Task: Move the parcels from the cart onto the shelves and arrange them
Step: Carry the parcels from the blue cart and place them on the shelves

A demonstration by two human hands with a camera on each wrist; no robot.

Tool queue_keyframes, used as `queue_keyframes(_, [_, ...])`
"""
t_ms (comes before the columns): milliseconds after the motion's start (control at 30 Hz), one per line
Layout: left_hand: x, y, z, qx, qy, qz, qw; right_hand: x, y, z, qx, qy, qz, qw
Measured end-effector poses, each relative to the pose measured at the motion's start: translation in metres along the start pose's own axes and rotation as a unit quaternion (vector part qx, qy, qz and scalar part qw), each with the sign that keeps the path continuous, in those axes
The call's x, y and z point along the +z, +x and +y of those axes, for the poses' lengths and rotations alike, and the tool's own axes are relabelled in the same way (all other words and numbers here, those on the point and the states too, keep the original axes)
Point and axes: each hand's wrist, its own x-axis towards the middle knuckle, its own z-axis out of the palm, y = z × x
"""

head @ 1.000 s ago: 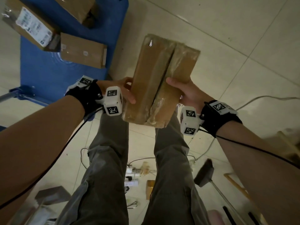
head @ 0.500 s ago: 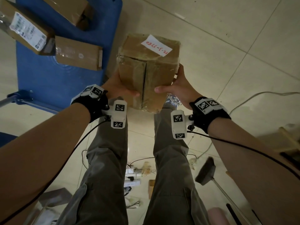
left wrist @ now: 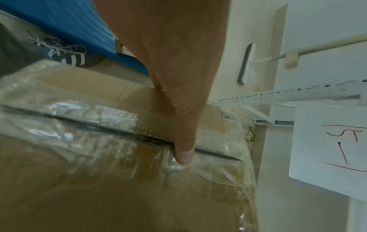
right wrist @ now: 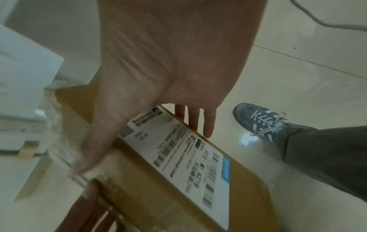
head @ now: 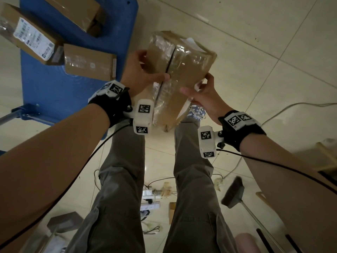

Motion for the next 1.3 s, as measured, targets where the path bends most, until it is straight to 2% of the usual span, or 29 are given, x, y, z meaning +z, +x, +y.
queue_keyframes(133, [0.000, 0.005, 0.007, -0.022, -0.048, -0.001, 0.999, -0.007, -0.009, -0.004, 0.052, 0.086, -0.011, 0.995])
queue_keyframes(300, [-0.002, 0.002, 0.024, -0.027, -0.035, -0.085, 0.995, -0.022, -0.018, -0.007, 0.082, 0.172, -0.006, 0.982])
queue_keyframes(467, [-0.002, -0.011, 0.044, 0.011, -0.055, -0.139, 0.989, -0.024, -0.029, -0.031, 0.094, 0.152, 0.011, 0.984])
queue_keyframes(667, [-0.012, -0.025, 0.097, 0.023, -0.057, -0.125, 0.990, -0.045, -0.058, -0.088, 0.054, 0.143, -0.012, 0.988])
queue_keyframes(800, [-0.026, -0.045, 0.156, 0.071, -0.012, -0.116, 0.991, -0.066, -0.091, -0.128, 0.023, 0.140, -0.022, 0.990])
queue_keyframes(1067, [-0.033, -0.114, 0.258, 0.107, -0.055, -0.066, 0.991, -0.099, -0.177, -0.195, -0.017, 0.173, -0.038, 0.984])
queue_keyframes(1300, [-0.025, -0.181, 0.322, 0.158, -0.086, -0.033, 0.983, -0.128, -0.253, -0.230, -0.062, 0.170, -0.028, 0.983])
